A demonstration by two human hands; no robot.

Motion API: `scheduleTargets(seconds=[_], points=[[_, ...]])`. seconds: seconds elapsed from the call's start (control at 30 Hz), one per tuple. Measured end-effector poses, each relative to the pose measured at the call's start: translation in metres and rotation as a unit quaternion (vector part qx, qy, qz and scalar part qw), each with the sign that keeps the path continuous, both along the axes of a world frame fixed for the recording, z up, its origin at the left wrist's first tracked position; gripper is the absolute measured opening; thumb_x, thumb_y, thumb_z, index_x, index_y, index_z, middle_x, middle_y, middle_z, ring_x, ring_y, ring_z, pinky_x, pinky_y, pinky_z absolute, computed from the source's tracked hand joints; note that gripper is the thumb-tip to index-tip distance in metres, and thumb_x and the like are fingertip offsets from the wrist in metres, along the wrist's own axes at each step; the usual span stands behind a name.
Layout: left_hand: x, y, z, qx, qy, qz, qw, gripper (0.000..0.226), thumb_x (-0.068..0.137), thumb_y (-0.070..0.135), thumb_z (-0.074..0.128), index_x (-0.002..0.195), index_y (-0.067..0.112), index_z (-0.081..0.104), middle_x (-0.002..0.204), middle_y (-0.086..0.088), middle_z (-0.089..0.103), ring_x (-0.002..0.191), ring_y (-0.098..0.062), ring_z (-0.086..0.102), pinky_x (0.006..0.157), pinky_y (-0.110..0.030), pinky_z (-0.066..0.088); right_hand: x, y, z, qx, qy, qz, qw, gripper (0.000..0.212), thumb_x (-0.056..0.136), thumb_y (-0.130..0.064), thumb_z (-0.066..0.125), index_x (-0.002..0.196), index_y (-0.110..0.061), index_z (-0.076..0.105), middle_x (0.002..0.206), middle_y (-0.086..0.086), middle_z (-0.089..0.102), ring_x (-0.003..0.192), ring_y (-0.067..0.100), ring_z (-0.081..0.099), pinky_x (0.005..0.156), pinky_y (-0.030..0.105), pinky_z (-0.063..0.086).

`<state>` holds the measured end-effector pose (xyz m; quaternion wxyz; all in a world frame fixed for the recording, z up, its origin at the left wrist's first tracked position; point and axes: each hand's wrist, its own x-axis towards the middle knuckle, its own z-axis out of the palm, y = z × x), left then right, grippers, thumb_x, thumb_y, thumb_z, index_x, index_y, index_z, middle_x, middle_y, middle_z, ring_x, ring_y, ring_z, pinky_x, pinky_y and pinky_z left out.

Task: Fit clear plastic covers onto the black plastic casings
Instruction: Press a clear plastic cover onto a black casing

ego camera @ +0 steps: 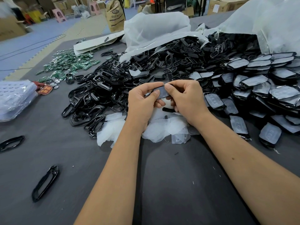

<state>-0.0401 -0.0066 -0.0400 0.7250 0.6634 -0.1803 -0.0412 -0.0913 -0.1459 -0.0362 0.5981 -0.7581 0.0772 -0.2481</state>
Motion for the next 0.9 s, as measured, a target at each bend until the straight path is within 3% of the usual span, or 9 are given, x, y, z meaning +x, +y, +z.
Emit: scheduleTargets(seconds=[0.1,0.27,0.4,0.53,0.63,0.77,0.9], points=[[0.0,0.0,0.0,0.003,-0.005,0.005,1.0,0.026,0.097,-0.007,0.059,0.109,0.007,0.077,0.092,-0.013,0.076,0.056,-0.014,0.064,0.059,-0.022,0.055,-0.001,0.0,-0.001,0.003,-0.009,0.011,1.0,0.01,0.099,-0.014,0.07,0.108,-0.01,0.072,0.069,0.006,0.067,0.047,0.014,0.06,0.042,0.027,0.046],[0.001,0.002,0.001,-0.014,0.019,0.006,1.0,0.024,0.097,-0.006,0.061,0.111,0.006,0.076,0.085,-0.012,0.075,0.056,-0.011,0.064,0.06,-0.018,0.054,-0.003,0.0,0.0,-0.022,-0.021,0.016,0.999,0.009,0.098,-0.009,0.069,0.107,-0.007,0.065,0.067,0.008,0.068,0.044,0.017,0.06,0.045,0.029,0.049],[0.0,0.005,0.002,-0.02,0.034,-0.001,0.999,0.024,0.096,-0.005,0.062,0.112,0.007,0.077,0.076,-0.006,0.074,0.056,-0.01,0.064,0.059,-0.016,0.053,-0.002,0.003,0.001,-0.116,-0.035,-0.027,0.992,0.012,0.097,-0.014,0.072,0.105,-0.012,0.064,0.07,0.009,0.069,0.049,0.02,0.064,0.053,0.031,0.052],[0.0,0.006,0.004,-0.038,0.063,-0.005,0.997,0.024,0.096,-0.005,0.06,0.112,0.006,0.076,0.07,-0.004,0.072,0.055,-0.009,0.062,0.056,-0.015,0.05,-0.005,0.006,0.003,-0.167,-0.076,-0.046,0.982,0.015,0.095,-0.015,0.073,0.104,-0.014,0.061,0.067,-0.001,0.068,0.055,0.014,0.063,0.059,0.03,0.052],[0.001,0.005,0.006,-0.075,0.104,-0.007,0.992,0.024,0.097,-0.006,0.058,0.11,0.004,0.074,0.072,-0.003,0.069,0.056,-0.009,0.061,0.053,-0.014,0.048,-0.005,0.008,0.003,-0.213,-0.11,-0.035,0.97,0.005,0.097,-0.014,0.07,0.099,-0.011,0.073,0.077,-0.001,0.07,0.068,0.015,0.065,0.068,0.036,0.054],[0.004,0.01,0.011,-0.167,0.184,-0.005,0.969,0.021,0.097,-0.007,0.055,0.105,0.001,0.073,0.074,-0.004,0.066,0.053,-0.007,0.057,0.052,-0.012,0.048,-0.003,0.009,0.002,-0.234,-0.13,0.003,0.964,0.016,0.096,-0.013,0.073,0.11,-0.01,0.079,0.102,0.006,0.069,0.084,0.014,0.064,0.08,0.029,0.055],[0.003,0.013,0.015,-0.217,0.239,-0.026,0.946,0.02,0.098,-0.003,0.052,0.1,-0.001,0.071,0.081,-0.01,0.064,0.05,-0.006,0.054,0.05,-0.011,0.047,-0.003,0.008,0.0,-0.25,-0.127,0.012,0.96,0.023,0.091,-0.014,0.08,0.114,-0.011,0.079,0.112,0.008,0.061,0.092,0.022,0.061,0.086,0.029,0.054]])
